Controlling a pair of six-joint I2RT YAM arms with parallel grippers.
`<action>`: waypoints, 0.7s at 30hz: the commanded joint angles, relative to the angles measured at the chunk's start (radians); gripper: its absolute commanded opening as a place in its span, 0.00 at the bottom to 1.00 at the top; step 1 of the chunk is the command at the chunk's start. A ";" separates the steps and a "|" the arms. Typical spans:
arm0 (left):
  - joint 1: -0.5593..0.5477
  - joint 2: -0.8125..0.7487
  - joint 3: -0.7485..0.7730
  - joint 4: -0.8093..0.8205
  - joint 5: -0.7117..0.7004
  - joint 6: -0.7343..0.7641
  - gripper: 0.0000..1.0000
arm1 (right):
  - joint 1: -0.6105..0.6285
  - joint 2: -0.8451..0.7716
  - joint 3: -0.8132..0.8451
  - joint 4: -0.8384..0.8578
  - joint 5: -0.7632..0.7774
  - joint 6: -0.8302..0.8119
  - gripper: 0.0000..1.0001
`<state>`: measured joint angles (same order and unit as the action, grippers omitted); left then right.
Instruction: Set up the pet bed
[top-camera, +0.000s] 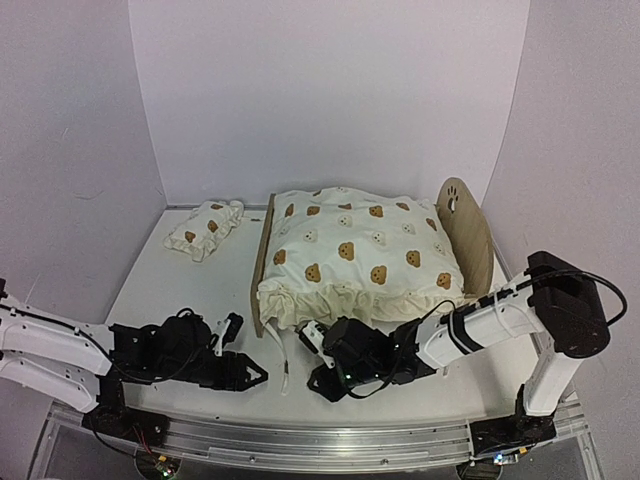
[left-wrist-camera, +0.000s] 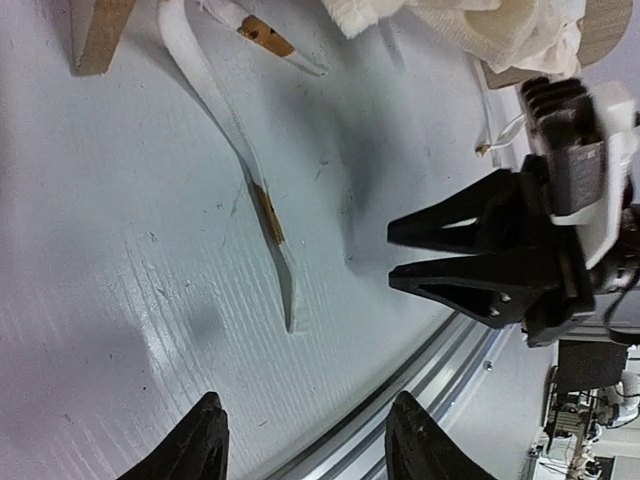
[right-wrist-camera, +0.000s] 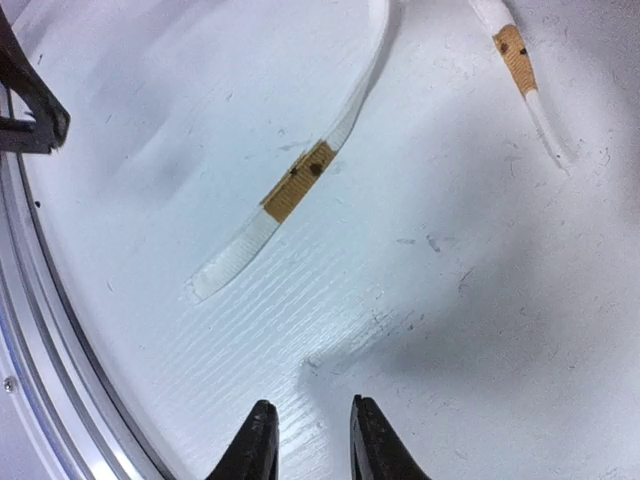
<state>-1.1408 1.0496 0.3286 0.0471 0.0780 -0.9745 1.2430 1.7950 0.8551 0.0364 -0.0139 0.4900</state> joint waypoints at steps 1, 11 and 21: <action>-0.069 0.138 0.116 0.115 -0.135 -0.041 0.55 | 0.012 -0.010 0.114 -0.055 0.174 -0.021 0.38; -0.121 0.230 0.143 0.115 -0.253 -0.059 0.56 | -0.048 0.161 0.139 0.233 0.416 -0.406 0.60; -0.121 0.150 0.093 0.115 -0.270 -0.049 0.58 | -0.087 0.327 0.216 0.272 0.400 -0.365 0.55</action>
<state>-1.2579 1.2343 0.4267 0.1242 -0.1627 -1.0279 1.1652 2.0632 1.0325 0.2810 0.3836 0.1230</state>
